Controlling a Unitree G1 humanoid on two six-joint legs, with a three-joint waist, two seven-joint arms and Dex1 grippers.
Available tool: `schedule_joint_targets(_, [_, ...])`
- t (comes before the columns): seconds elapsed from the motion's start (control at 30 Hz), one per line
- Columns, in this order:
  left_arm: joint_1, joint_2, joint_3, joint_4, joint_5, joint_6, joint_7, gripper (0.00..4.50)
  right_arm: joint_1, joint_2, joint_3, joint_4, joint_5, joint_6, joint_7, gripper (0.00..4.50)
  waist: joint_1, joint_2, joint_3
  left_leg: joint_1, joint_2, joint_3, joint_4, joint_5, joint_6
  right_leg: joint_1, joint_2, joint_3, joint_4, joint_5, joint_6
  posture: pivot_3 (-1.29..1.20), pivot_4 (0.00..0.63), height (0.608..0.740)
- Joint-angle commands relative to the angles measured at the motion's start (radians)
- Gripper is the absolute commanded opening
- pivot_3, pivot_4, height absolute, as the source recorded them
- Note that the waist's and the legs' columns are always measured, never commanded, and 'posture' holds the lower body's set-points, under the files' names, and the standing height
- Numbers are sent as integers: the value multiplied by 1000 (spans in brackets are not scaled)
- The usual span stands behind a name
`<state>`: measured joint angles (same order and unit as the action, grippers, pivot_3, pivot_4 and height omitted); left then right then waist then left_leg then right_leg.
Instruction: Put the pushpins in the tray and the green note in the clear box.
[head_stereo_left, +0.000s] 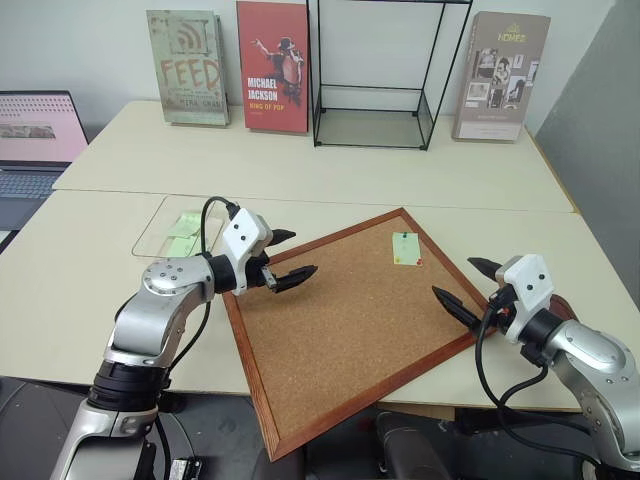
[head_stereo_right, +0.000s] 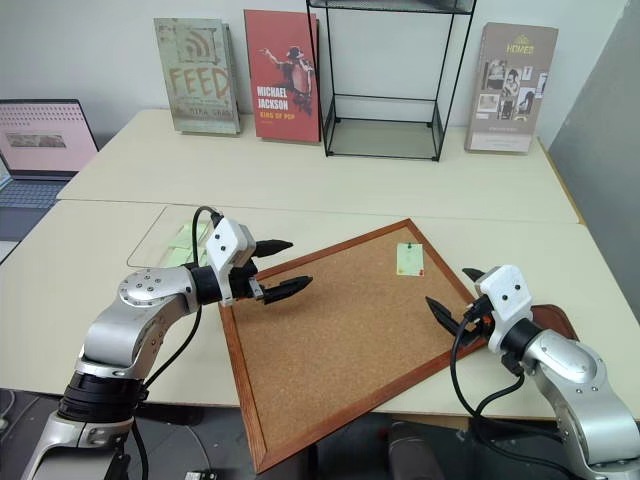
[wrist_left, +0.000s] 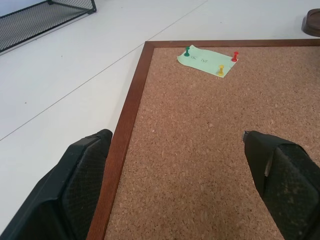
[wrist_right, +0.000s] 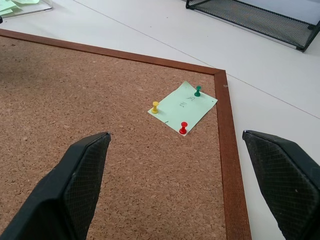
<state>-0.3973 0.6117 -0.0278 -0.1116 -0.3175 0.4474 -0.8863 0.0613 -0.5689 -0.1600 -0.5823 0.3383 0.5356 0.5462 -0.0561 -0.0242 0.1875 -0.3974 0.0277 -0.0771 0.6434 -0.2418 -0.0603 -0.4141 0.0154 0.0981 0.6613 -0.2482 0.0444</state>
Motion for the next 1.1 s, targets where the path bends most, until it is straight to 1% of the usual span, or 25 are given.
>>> schedule_joint_targets(0.03, [1, -2, 34, -17, -25, -29, -6, 4455, -11, -9, -12, -29, 14, 5, -2, 4500, 0, 0, 0, 0, 0, 0, 0, 0, 0, 0, 0, 0, 0, 0, 0, 0, 150, 740])
schedule_joint_targets(0.23, [-2, 22, 18, -20, -10, -4, -7, 4455, -12, -7, -1, -42, 16, 21, -4, 4500, 0, 0, 0, 0, 0, 0, 0, 0, 0, 0, 0, 0, 0, 0, 0, 0, 150, 740])
schedule_joint_targets(0.43, [-15, 3, 23, -14, -34, 2, -4, 4455, -15, -2, 9, -47, 16, 28, -7, 4500, 0, 0, 0, 0, 0, 0, 0, 0, 0, 0, 0, 0, 0, 0, 0, 0, 150, 740])
schedule_joint_targets(0.67, [27, -19, -16, -77, -56, 24, -13, 4455, -3, 11, 20, -71, 26, 43, -17, 4500, 0, 0, 0, 0, 0, 0, 0, 0, 0, 0, 0, 0, 0, 0, 0, 0, 150, 740])
schedule_joint_targets(0.83, [22, -35, -62, -81, -42, 15, -35, 4455, 9, 22, 13, -96, 39, 50, -28, 4500, 0, 0, 0, 0, 0, 0, 0, 0, 0, 0, 0, 0, 0, 0, 0, 0, 150, 740])
schedule_joint_targets(0.93, [16, -44, -86, -71, -40, -8, -60, 3959, 16, 36, 7, -116, 52, 51, -40, 4500, 0, 0, 0, 0, 0, 0, 0, 0, 0, 0, 0, 0, 0, 0, 0, 0, 150, 740])
schedule_joint_targets(0.97, [15, -47, -98, -68, -35, -18, -68, 3672, 21, 39, 6, -123, 55, 52, -44, 4500, 0, 0, 0, 0, 0, 0, 1, 0, 0, 0, 0, 0, 0, 0, 0, 0, 150, 740])
schedule_joint_targets(1.07, [6, -69, -126, -52, -13, -49, -68, 3088, 34, 49, 6, -142, 64, 59, -55, 4500, 1, 0, 0, 0, 0, 0, 0, 0, 0, 0, 0, 0, 0, 0, 0, 0, 150, 740])
schedule_joint_targets(1.1, [-2, -83, -133, -44, -10, -53, -61, 2981, 38, 52, 6, -147, 65, 61, -59, 4500, 1, 0, 0, 0, 0, 0, 0, 0, 0, 0, 0, 0, 0, 0, 0, 0, 150, 740])
